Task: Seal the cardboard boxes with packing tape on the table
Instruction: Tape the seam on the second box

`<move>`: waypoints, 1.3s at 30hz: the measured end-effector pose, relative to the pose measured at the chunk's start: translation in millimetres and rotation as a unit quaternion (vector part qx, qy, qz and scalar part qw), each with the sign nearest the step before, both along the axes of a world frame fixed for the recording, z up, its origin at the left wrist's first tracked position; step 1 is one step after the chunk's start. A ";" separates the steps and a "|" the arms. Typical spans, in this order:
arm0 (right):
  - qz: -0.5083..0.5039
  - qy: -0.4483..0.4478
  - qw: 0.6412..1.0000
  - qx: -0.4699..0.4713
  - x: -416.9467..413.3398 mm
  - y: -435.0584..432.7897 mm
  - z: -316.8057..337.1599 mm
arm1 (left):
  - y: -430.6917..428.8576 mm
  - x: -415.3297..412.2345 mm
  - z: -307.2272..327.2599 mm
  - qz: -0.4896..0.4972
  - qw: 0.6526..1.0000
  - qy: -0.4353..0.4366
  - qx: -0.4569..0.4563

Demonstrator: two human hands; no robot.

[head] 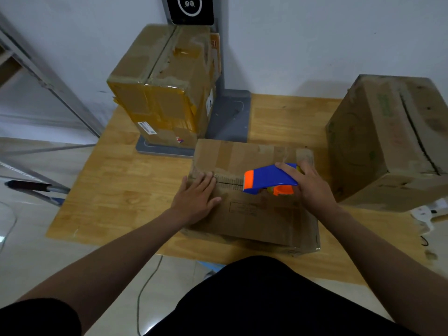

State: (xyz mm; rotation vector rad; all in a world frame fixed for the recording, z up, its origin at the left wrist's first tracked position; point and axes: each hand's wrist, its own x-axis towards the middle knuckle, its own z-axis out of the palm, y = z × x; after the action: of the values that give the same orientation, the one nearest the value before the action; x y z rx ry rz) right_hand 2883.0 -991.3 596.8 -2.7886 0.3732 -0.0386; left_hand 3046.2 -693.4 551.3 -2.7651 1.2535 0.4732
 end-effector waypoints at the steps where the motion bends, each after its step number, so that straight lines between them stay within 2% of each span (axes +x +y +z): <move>1: 0.004 -0.003 1.000 -0.003 0.3 0.3 -0.7 | -6.1 -3.9 0.4 -0.013 1.000 -0.001 0.007; 7: 0.011 0.011 1.000 -0.001 0.1 3.4 -1.3 | -56.0 -25.3 -1.0 -0.041 0.998 0.046 -0.003; 11: 0.014 0.011 1.000 -0.019 0.2 2.7 -2.1 | -48.7 -23.6 -6.8 -0.040 0.998 0.051 -0.010; 14: 0.008 0.008 1.000 -0.016 0.4 1.1 -5.3 | -43.3 -20.5 -6.2 0.001 0.997 0.070 -0.023; 17: 0.005 0.002 1.000 0.000 0.6 0.0 -5.8 | -32.7 -17.0 -3.8 0.086 0.993 0.081 -0.029; 21: 0.004 -0.012 1.000 0.012 1.8 1.8 -5.8 | -17.2 -9.5 0.7 0.135 0.989 0.059 -0.004; 34: 0.018 -0.006 0.999 0.036 12.1 25.1 -6.0 | -2.5 7.6 -3.7 0.159 0.986 -0.001 0.049; 39: 0.018 -0.003 0.999 0.041 14.9 25.2 -5.5 | -28.4 -13.2 -2.4 0.077 0.996 0.041 0.024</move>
State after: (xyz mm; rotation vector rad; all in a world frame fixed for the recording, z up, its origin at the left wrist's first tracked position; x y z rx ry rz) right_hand 2897.9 -966.1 591.3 -2.7124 0.3169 -0.0236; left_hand 3032.9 -721.8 548.9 -2.8411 1.0336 0.6250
